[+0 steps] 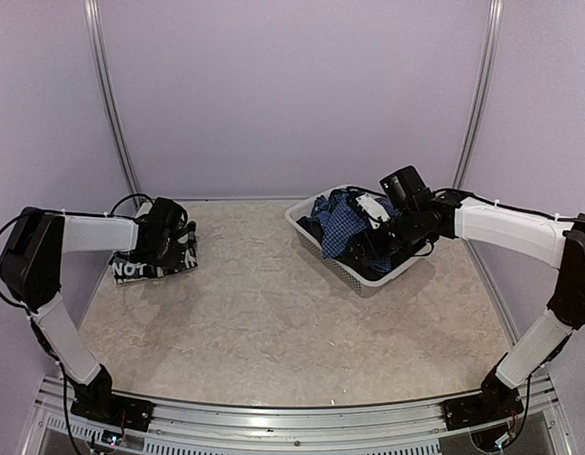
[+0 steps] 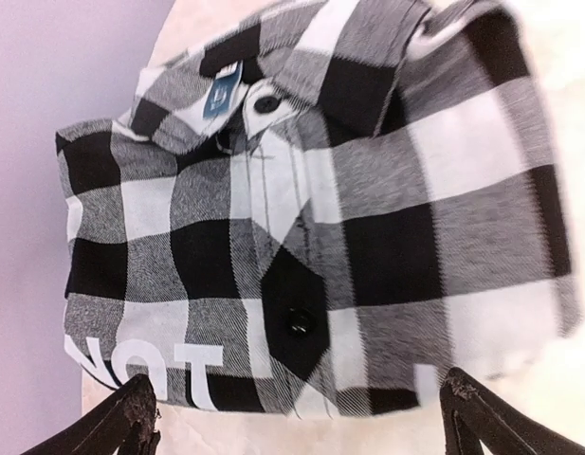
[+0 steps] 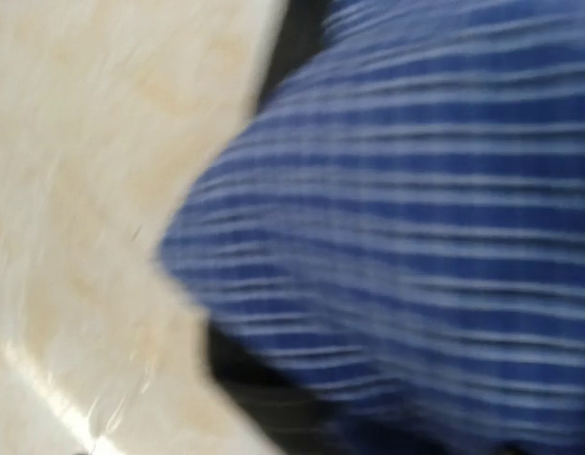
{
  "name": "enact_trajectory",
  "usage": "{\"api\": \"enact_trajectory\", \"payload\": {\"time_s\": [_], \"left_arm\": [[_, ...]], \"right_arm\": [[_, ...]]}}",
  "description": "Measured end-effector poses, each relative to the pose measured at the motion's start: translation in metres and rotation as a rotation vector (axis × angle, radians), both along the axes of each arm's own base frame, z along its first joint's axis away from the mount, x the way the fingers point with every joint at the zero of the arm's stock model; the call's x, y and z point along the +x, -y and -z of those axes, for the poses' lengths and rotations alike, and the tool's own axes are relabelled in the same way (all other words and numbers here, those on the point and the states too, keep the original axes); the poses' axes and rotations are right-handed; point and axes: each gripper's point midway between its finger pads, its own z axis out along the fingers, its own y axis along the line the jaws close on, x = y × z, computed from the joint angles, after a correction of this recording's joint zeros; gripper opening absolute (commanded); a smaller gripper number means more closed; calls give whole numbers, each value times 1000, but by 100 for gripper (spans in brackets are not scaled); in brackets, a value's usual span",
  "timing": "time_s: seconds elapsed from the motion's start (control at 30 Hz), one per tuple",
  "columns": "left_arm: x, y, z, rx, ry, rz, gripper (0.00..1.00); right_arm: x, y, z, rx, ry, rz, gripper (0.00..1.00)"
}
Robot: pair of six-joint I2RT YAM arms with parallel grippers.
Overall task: Fold and stack the long sleeve shirts
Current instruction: Move the square-folded shirt to the center of the board.
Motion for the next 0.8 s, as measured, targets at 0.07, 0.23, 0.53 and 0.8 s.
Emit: {"api": "enact_trajectory", "payload": {"time_s": [0.07, 0.23, 0.53, 0.8], "left_arm": [[-2, 15, -24, -39, 61, 36, 99], [-2, 42, -83, -132, 231, 94, 99], [-11, 81, -94, -180, 260, 194, 99], [-24, 118, -96, -171, 258, 281, 99]], "right_arm": [[-10, -12, 16, -40, -31, -40, 79], [-29, -31, 45, -110, -86, -107, 56], [-9, -18, 79, -217, -134, -33, 11], [-3, 7, 78, -159, -127, 106, 0]]}}
